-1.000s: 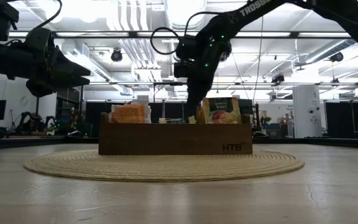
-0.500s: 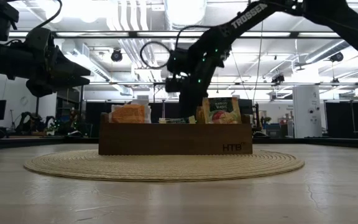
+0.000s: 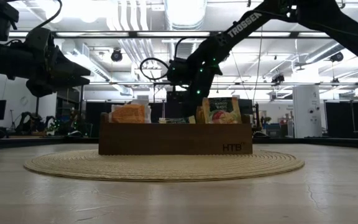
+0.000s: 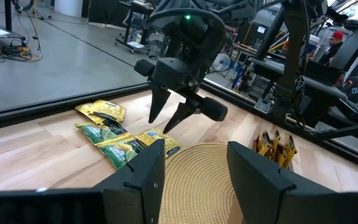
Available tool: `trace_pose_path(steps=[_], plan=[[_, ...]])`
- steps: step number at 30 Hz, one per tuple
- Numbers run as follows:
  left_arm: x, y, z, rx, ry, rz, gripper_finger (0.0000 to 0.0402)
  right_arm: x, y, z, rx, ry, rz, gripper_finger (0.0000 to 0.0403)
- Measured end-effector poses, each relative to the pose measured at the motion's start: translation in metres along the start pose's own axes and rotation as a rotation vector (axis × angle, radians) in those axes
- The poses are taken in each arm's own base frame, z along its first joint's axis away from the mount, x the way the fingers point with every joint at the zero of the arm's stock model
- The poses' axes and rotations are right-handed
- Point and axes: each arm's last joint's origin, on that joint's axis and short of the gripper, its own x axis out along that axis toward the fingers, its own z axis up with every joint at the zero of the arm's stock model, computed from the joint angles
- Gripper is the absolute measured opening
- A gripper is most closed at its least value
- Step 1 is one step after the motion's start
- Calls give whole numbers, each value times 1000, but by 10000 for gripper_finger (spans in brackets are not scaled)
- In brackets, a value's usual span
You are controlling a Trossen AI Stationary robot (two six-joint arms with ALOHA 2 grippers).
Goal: Pick & Place Tea
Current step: Put the yellow tea bag into the wooden organizer
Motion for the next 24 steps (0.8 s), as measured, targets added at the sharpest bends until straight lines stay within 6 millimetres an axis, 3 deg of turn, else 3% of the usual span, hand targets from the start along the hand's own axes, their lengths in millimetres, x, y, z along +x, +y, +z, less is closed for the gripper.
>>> trace_pose_path(steps=[6, 18, 24], plan=[[0, 0, 0, 0, 0, 0, 167, -5, -2, 2, -8, 7, 2, 167], [0, 0, 0, 1, 1, 0, 167, -31, -28, 8, 40, -18, 39, 167], [0, 0, 0, 1, 1, 0, 167, -16, -26, 11, 48, 58, 92, 167]])
